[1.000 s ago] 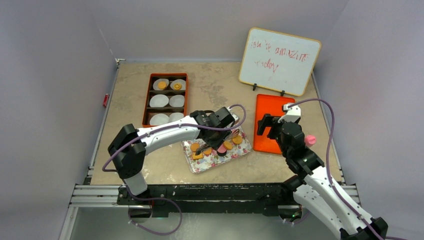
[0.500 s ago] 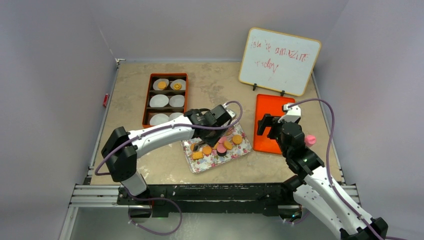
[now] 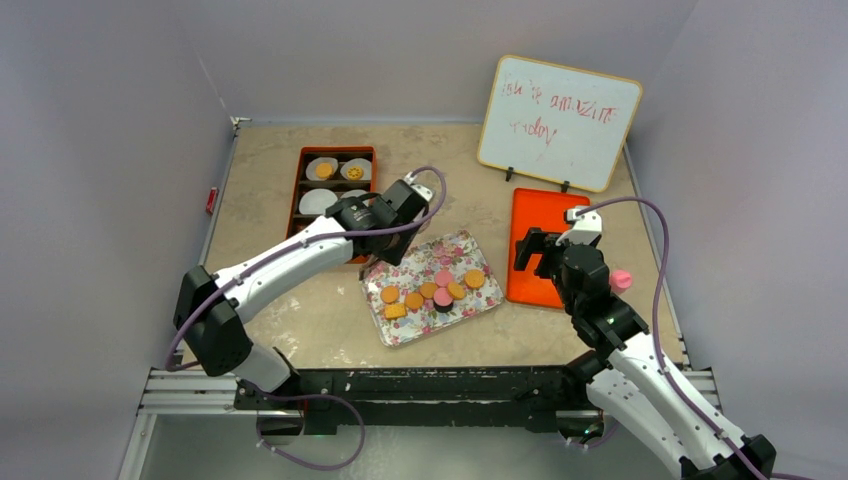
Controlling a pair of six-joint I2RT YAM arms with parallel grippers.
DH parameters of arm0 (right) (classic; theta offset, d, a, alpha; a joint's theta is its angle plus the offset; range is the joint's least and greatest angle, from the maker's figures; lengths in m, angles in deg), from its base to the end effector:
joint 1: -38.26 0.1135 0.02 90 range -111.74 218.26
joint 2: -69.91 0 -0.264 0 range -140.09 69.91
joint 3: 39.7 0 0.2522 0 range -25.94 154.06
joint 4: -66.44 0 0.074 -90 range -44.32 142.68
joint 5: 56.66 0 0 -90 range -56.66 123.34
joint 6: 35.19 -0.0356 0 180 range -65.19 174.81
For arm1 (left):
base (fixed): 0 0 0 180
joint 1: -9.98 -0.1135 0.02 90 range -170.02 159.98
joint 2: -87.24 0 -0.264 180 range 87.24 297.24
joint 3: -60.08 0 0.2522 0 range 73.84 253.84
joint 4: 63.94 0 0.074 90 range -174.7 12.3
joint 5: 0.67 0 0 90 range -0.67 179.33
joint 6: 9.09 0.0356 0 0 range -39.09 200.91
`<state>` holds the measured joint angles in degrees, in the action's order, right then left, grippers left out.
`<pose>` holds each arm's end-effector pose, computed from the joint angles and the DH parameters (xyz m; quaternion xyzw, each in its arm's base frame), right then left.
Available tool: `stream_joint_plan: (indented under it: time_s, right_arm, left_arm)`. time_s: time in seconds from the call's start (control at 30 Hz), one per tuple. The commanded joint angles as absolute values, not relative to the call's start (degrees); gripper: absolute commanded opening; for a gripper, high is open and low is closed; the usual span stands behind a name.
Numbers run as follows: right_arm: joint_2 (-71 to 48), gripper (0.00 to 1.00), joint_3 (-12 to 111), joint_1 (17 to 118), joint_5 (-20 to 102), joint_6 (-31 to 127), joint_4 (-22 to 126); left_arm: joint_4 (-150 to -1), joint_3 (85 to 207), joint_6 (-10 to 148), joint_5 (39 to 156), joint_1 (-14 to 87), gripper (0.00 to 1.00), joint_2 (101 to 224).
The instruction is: Pack the cookies
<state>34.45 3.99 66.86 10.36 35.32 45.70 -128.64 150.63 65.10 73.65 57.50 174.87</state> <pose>0.1461 0.0638 0.2796 0.0636 0.7718 0.1080 0.6234 0.2179 -0.2237 0.2947 0.2305 0.9333 -0.0142 0.2750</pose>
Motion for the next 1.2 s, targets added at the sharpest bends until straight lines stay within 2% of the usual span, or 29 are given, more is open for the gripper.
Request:
stream_joint_plan:
  time_s: [0.0,0.7,1.17]
  right_arm:
    - [34.8,0.99,5.2,66.9,10.4,34.9,46.9]
    - [33.0,0.99,5.7,66.9,10.5,35.6,47.6]
    - [31.7,0.99,5.0,67.0,10.6,35.8,48.8]
  left_arm:
    - [-130.4,153.4,67.7,69.0,54.5,0.32,171.6]
    - [-127.5,154.6,72.0,65.3,32.5,0.31,172.3]
    - [-125.0,151.9,71.9,62.7,26.3,0.31,177.2]
